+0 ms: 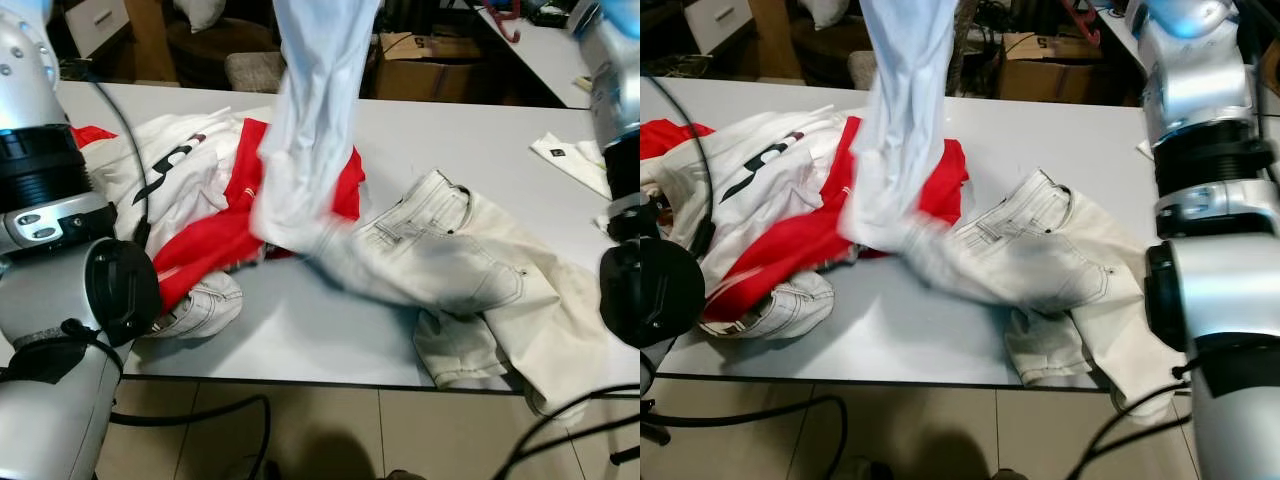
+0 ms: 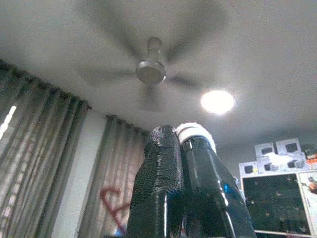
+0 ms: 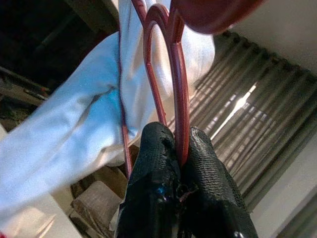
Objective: Hang hanger
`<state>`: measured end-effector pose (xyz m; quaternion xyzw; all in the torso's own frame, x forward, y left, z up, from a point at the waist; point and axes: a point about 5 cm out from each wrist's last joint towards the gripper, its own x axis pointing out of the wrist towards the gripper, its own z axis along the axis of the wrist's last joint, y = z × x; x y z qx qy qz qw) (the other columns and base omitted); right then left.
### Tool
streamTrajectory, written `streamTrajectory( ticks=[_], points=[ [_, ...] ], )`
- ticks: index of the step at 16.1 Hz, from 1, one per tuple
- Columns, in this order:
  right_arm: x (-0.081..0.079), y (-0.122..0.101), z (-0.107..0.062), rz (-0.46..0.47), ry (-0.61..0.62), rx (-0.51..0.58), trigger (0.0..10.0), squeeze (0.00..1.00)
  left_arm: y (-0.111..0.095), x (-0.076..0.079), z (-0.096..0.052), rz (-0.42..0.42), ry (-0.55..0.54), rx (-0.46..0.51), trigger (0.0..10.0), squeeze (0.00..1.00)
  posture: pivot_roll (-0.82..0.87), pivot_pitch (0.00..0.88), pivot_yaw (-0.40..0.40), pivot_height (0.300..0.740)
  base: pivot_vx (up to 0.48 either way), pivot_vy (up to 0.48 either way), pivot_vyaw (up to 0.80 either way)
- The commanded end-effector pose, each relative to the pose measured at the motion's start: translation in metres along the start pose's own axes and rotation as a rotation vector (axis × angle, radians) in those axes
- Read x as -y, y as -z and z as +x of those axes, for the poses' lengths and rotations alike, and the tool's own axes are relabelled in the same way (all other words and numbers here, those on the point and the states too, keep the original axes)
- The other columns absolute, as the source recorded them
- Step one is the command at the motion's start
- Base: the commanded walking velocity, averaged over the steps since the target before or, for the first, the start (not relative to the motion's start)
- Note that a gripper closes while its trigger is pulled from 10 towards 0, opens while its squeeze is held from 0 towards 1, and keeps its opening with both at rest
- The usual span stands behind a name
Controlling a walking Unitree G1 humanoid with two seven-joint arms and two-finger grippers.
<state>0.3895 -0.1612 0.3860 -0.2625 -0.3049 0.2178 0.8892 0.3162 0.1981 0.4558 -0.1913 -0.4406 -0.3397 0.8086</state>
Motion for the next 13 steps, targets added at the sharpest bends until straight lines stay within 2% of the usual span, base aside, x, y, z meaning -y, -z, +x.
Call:
streamTrajectory(
  ticks=[1,4,5,6,7,9,10,11,12,13],
  points=[
    [-0.003,0.016,-0.007,0.004,0.027,-0.035,10.0,0.00,0.000,-0.003,-0.003,0.020,-0.017,-0.001,10.0,0.00,-0.13,0.000,0.004,0.740,0.000,0.000,0.00],
    [-0.024,0.048,-0.021,-0.043,-0.021,-0.133,10.0,0.00,0.040,-0.010,-0.020,0.071,-0.072,-0.165,10.0,0.00,-0.14,0.000,0.012,0.740,0.000,0.000,0.00],
    [-0.042,0.080,-0.041,-0.031,-0.135,-0.282,10.0,0.00,0.091,-0.012,-0.045,0.197,-0.093,-0.435,10.0,0.00,-0.14,0.000,0.021,0.740,0.000,0.000,0.00],
    [-0.054,0.097,-0.054,-0.001,-0.232,-0.375,10.0,0.00,0.115,-0.015,-0.060,0.277,-0.116,-0.595,10.0,0.00,-0.14,0.000,0.022,0.740,0.000,0.000,0.00],
    [-0.059,0.102,-0.060,0.005,-0.285,-0.392,10.0,0.00,0.123,-0.017,-0.067,0.299,-0.126,-0.642,10.0,0.00,-0.14,0.000,0.022,0.740,0.000,0.000,0.00],
    [-0.085,0.114,-0.093,0.070,-0.581,-0.389,10.0,0.00,0.152,-0.028,-0.099,0.394,-0.192,-0.827,10.0,0.00,-0.14,0.000,0.025,0.740,0.000,0.000,0.00],
    [-0.090,0.115,-0.102,0.088,-0.651,-0.384,10.0,0.00,0.157,-0.030,-0.106,0.409,-0.206,-0.859,10.0,0.00,-0.14,0.000,0.030,0.740,0.000,0.000,0.00],
    [-0.097,0.115,-0.121,0.122,-0.777,-0.379,10.0,0.00,0.167,-0.037,-0.122,0.434,-0.252,-0.919,10.0,0.00,-0.15,0.000,0.039,0.740,0.000,0.000,0.00],
    [-0.098,0.113,-0.128,0.133,-0.824,-0.378,10.0,0.00,0.171,-0.041,-0.129,0.449,-0.278,-0.947,10.0,0.00,-0.15,0.000,0.039,0.740,0.000,0.000,0.00],
    [-0.098,0.107,-0.142,0.127,-0.903,-0.378,10.0,0.00,0.178,-0.049,-0.144,0.517,-0.324,-1.011,10.0,0.00,-0.15,0.000,0.048,0.740,0.000,0.000,0.00]
  ],
)
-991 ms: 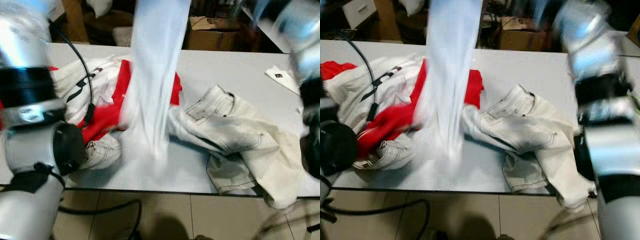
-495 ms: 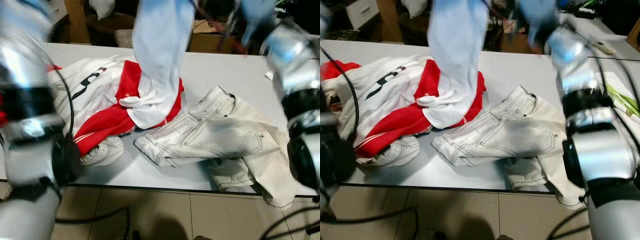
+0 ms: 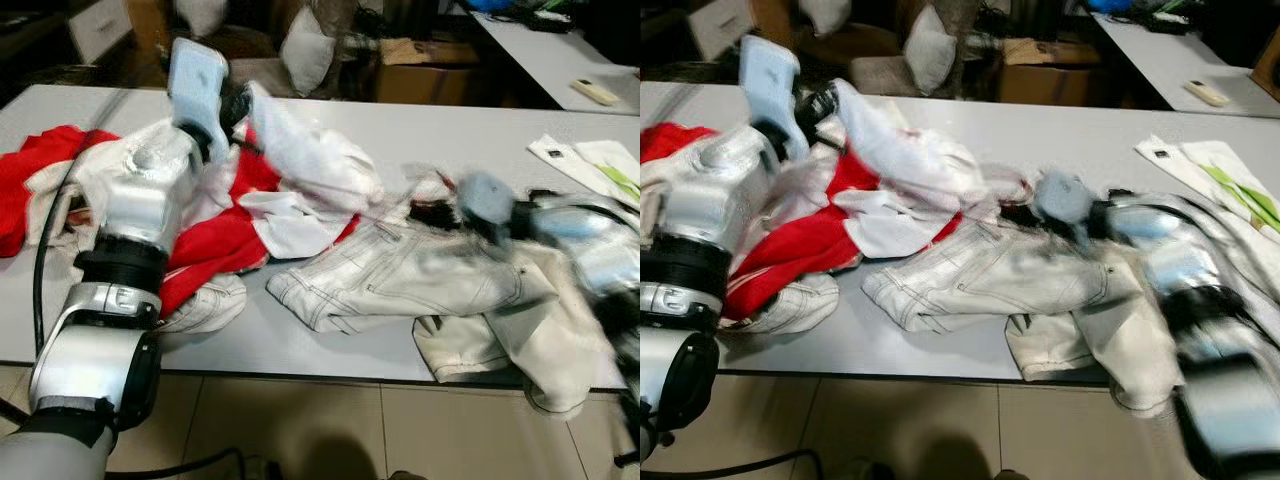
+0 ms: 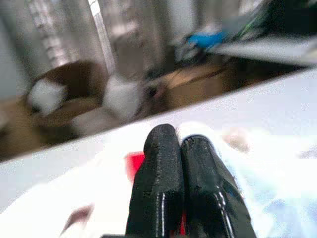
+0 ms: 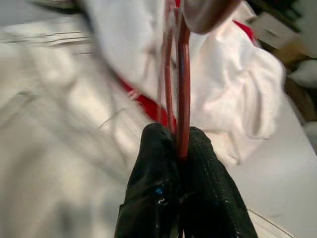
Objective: Hang hanger
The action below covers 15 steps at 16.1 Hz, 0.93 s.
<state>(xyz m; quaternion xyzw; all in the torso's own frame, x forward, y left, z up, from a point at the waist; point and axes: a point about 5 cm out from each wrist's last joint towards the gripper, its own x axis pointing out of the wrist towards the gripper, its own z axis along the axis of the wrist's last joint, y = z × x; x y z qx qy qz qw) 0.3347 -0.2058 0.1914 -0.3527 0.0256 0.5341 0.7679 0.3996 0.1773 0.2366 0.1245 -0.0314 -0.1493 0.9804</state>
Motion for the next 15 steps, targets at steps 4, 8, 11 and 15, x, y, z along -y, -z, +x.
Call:
streamTrajectory(
  ticks=[4,8,11,15],
  points=[
    [-0.001,-0.027,-0.028,-0.025,-0.086,0.022,10.0,0.00,0.044,-0.017,-0.007,0.219,-0.130,-0.214,10.0,0.00,-0.16,0.000,0.068,0.740,0.000,0.000,0.00],
    [0.011,-0.051,-0.056,-0.070,0.032,0.049,10.0,0.00,0.058,-0.023,-0.020,0.202,0.077,-0.267,10.0,1.00,-0.16,0.000,0.082,0.740,0.000,0.000,0.00],
    [0.018,-0.050,-0.077,-0.073,0.096,-0.034,10.0,0.00,0.048,-0.041,-0.026,0.215,0.093,-0.230,10.0,1.00,-0.15,0.000,0.080,0.740,0.000,0.000,0.00],
    [0.016,-0.055,-0.108,-0.005,0.116,-0.077,10.0,0.00,0.027,-0.060,-0.038,0.181,0.217,-0.168,10.0,1.00,-0.16,0.000,0.075,0.740,0.000,0.000,0.00]
  ],
)
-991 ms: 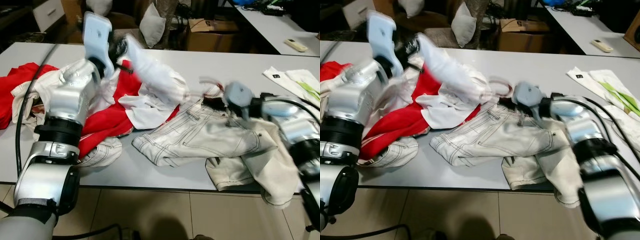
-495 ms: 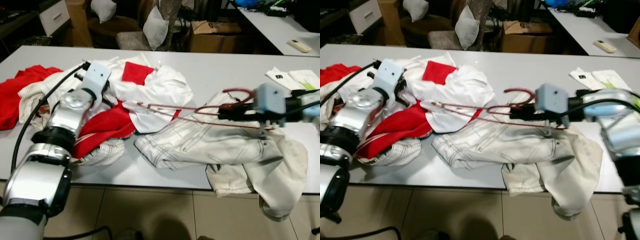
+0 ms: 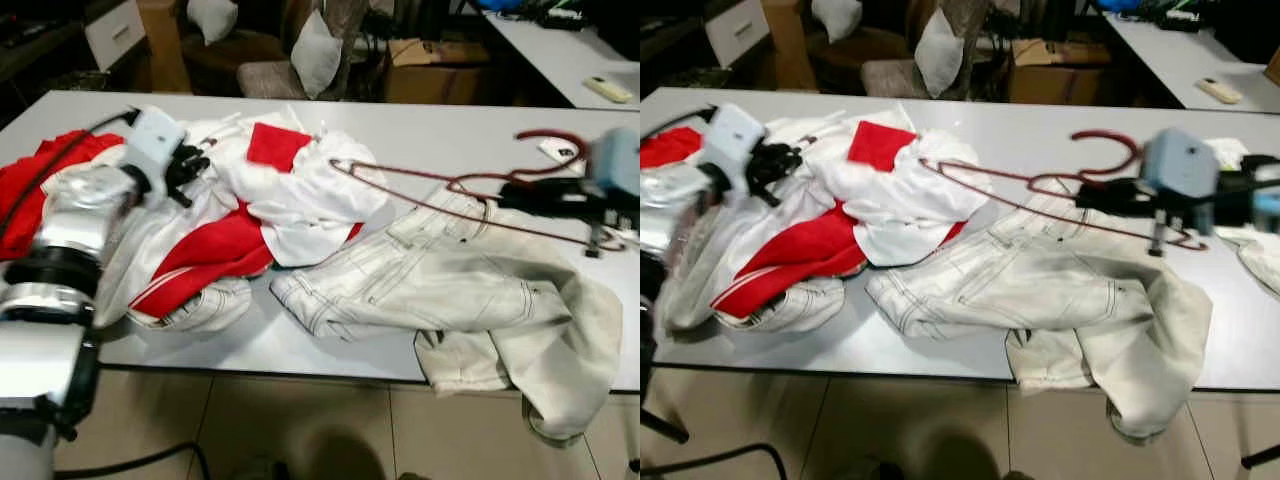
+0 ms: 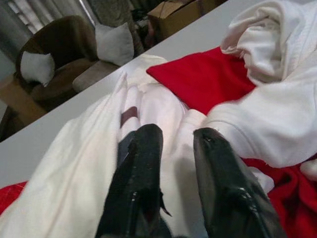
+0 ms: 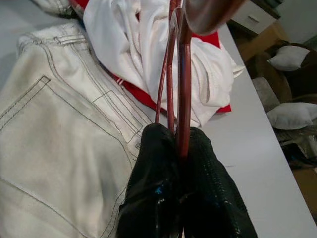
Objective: Hang hanger
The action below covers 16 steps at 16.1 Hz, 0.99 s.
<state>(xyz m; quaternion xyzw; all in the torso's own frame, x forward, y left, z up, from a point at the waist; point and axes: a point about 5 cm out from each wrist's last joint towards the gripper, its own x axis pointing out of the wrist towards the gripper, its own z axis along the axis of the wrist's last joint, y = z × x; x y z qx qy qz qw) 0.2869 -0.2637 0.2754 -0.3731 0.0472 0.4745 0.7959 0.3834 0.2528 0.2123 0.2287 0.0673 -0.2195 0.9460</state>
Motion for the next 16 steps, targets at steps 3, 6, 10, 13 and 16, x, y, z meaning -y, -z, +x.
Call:
streamTrajectory(
  ticks=[3,6,10,13,16],
  points=[
    [0.007,-0.003,-0.013,0.011,0.169,-0.023,10.0,0.00,-0.042,-0.009,-0.011,-0.073,0.154,0.196,10.0,1.00,-0.16,0.000,0.070,0.740,0.000,0.000,0.00],
    [-0.006,0.009,0.004,0.253,0.368,0.029,10.0,0.00,-0.081,0.022,-0.005,-0.234,0.339,0.457,10.0,1.00,-0.17,0.000,0.077,0.740,0.000,0.000,0.00],
    [-0.042,-0.013,0.026,0.437,0.362,0.129,10.0,0.00,-0.052,0.092,0.017,-0.417,0.331,0.416,10.0,1.00,-0.18,0.000,0.082,0.740,0.000,0.000,0.00],
    [-0.048,-0.026,0.020,0.576,0.374,0.179,10.0,0.00,-0.026,0.127,0.008,-0.421,0.373,0.317,10.0,0.09,-0.20,0.005,0.079,0.740,0.000,0.000,0.00],
    [-0.068,-0.012,0.033,0.728,0.377,0.108,10.0,0.00,-0.019,0.134,-0.003,-0.418,0.392,0.273,10.0,0.00,-0.20,0.010,0.079,0.740,0.000,0.000,0.00]
  ],
)
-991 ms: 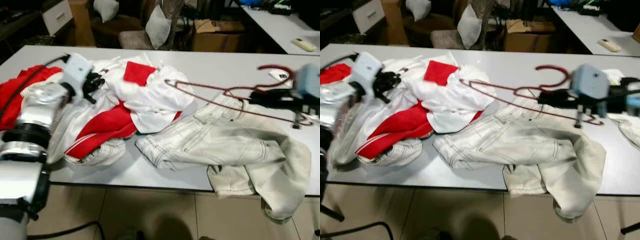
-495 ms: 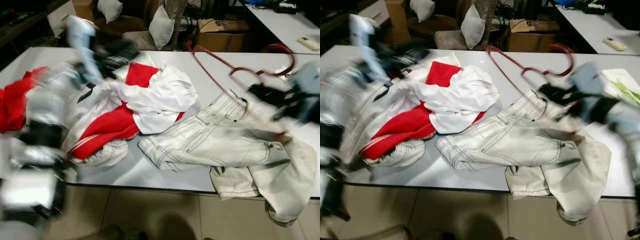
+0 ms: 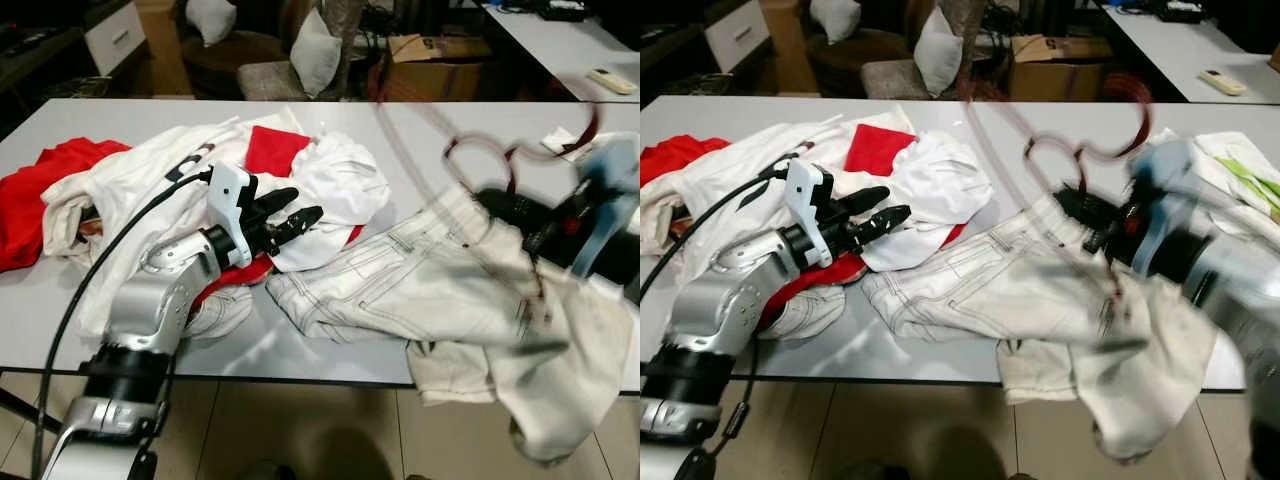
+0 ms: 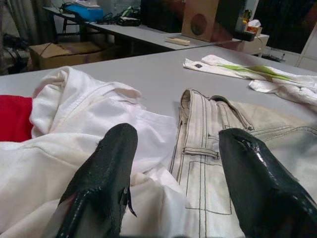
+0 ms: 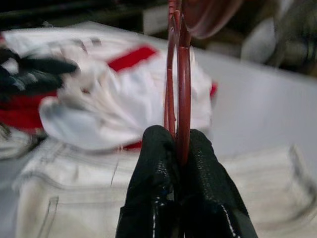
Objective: Hang hanger
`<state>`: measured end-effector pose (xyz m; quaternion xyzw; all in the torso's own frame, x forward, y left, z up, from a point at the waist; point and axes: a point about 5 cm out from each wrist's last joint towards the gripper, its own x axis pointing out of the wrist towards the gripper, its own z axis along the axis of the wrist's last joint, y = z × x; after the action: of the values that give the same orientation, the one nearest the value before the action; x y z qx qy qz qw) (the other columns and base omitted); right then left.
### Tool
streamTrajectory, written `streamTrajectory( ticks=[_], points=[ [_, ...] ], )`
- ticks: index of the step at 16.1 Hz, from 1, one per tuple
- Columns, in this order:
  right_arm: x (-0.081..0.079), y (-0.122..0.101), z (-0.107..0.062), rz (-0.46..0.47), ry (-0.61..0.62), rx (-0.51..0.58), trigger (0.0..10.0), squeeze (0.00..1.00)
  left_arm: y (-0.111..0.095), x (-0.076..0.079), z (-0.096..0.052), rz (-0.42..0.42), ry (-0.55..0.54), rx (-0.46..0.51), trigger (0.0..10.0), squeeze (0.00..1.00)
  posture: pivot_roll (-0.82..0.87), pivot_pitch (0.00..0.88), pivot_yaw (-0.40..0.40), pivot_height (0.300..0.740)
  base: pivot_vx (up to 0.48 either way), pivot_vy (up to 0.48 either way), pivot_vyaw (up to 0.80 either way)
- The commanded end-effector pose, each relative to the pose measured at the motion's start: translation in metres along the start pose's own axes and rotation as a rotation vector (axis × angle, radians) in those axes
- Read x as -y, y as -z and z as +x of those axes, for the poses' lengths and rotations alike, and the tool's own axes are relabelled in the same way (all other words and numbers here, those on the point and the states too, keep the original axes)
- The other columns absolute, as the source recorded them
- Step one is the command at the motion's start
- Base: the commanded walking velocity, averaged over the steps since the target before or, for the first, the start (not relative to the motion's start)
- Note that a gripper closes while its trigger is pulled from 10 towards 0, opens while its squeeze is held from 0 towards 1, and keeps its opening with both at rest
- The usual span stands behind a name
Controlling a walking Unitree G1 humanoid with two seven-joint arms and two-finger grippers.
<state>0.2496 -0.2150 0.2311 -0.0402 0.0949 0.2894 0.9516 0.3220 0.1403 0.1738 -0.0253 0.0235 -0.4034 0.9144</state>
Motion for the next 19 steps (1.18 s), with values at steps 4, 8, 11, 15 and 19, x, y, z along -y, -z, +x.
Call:
streamTrajectory(
  ticks=[4,8,11,15,19],
  points=[
    [0.006,0.050,0.020,0.099,0.190,-0.149,10.0,0.00,0.001,0.025,0.000,0.014,0.036,-0.019,10.0,0.00,-0.19,0.002,0.081,0.740,0.000,0.000,0.00],
    [0.056,0.064,0.014,-0.017,0.493,-0.202,10.0,0.00,-0.002,0.026,0.003,0.019,0.018,-0.015,10.0,0.00,-0.19,0.000,0.087,0.740,0.000,0.000,0.00],
    [0.091,0.050,0.007,-0.124,0.641,-0.127,10.0,0.00,-0.005,0.025,0.002,0.030,0.003,-0.014,10.0,0.00,-0.19,0.000,0.094,0.740,0.000,0.000,0.00],
    [0.124,0.030,0.007,-0.260,0.753,-0.004,10.0,0.00,-0.008,0.022,0.003,0.056,-0.015,-0.008,10.0,0.00,-0.19,0.000,0.098,0.740,0.000,0.000,0.00],
    [0.119,0.006,0.023,-0.284,0.619,0.167,10.0,0.00,-0.008,0.011,0.000,0.068,-0.114,-0.001,10.0,0.00,-0.18,0.000,0.091,0.740,0.000,0.000,0.00]
  ],
)
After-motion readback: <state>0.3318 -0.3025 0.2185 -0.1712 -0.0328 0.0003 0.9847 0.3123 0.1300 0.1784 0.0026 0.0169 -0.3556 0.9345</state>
